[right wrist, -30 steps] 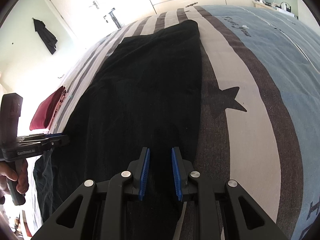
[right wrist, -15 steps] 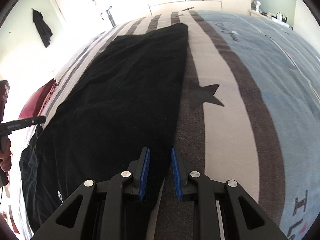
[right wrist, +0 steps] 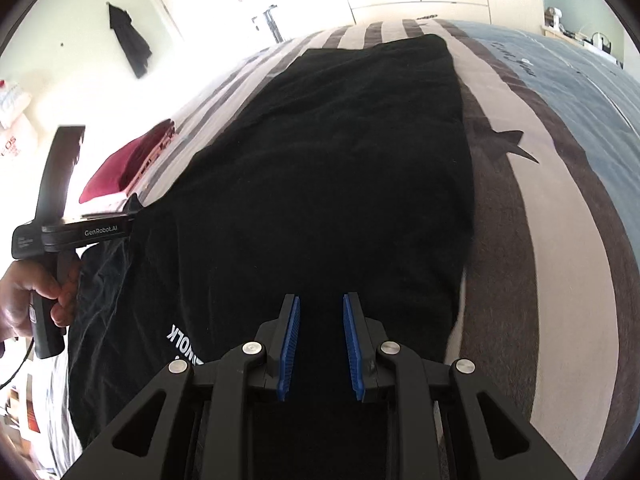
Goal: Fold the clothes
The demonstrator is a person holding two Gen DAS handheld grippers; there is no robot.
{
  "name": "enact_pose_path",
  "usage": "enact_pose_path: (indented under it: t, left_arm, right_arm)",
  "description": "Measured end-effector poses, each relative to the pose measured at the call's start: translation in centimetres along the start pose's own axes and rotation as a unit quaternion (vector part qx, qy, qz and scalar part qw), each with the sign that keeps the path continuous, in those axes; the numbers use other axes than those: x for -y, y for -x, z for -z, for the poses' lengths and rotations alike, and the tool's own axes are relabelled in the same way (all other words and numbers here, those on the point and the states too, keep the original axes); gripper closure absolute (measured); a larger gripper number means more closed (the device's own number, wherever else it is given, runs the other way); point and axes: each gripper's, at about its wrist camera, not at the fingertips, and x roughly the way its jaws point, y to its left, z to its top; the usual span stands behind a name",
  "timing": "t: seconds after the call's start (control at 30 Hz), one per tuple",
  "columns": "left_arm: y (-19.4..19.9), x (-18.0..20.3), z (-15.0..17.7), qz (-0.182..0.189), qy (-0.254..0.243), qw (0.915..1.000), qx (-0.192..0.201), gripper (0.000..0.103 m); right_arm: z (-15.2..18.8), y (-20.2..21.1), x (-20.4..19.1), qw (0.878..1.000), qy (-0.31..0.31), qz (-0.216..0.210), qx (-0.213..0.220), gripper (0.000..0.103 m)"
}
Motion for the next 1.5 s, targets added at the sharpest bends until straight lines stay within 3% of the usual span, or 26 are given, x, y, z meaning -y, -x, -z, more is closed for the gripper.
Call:
enact_pose_path:
  t: [0.07,0.2,0.33,0.43,0.63,0.7,0.8,0.87,1.0,1.2,1.3,1.43,1.5]
  left_arm:
    - [1.4,0.0,0.1,0.0,0.006,0.9999,0.014,0.102]
    - [3.3,4.0,0.2,0.054,-0.034,0.9973,0.035,0.102]
    - [-0.6,7.5,-0.4,0.033,-0.07,0.997,0.004,0.102]
    - [-2.3,5.5,0.6,0.023,-0.05,0.9984,-0.012,0.102]
    - [-1.0,5.2,2.6,0.025,-0.026,0.9993,-0.008,0.101]
    - [-1.6,2.6,2.7,0.012,-0.014,0.9998,-0.01,0.101]
    - [0.8,0.0,2.3,-0.007,0.014,0.9998,0.008,0.101]
    - [1.7,0.0,0.8,-0.004,0.016,0.9994,0.031,0.101]
    - [0.8,1.0,-1.9,0.019,0.001,0.9992,0.035,0.097]
    - [-2.2,1.9,-5.7,0.042,-0.022,0.9969,0.063,0.096]
    - [-5.8,1.6,-10.3,0.044,-0.009,0.997,0.064,0.096]
    - [-11.8,1.9,-17.1,0.009,-0.01,0.9973,0.073,0.096]
    - [-13.4,1.2,-19.8,0.006,0.002,0.9975,0.071,0.096]
  right_arm:
    - [0.2,0.6,0.3,1.0,-0.007,0.004,0.003,0.083]
    - [0.3,2.3,-0.2,1.0,-0.005,0.003,0.018,0.083]
    - [1.0,2.4,-1.6,1.0,0.018,-0.015,0.013,0.083]
    - [2.6,1.2,-1.9,0.999,0.037,-0.008,-0.009,0.082]
    - [4.5,2.1,-0.4,0.999,0.041,-0.012,0.001,0.082]
    - [4.4,2.3,-0.1,0.999,0.044,-0.013,-0.006,0.082]
    - [3.9,2.8,0.5,0.999,0.035,-0.01,-0.019,0.083]
    - [2.8,3.3,1.6,1.0,0.014,-0.003,-0.012,0.083]
    - [0.4,3.9,4.1,1.0,-0.028,0.012,0.003,0.078]
    - [-5.7,0.4,7.8,0.996,-0.07,0.032,0.037,0.076]
    - [-10.1,-2.3,8.6,0.996,-0.054,0.04,0.053,0.073]
    - [-16.0,-6.4,10.1,0.994,-0.044,0.079,0.063,0.069]
    - [-18.8,-8.0,11.8,0.992,-0.073,0.079,0.066,0.063]
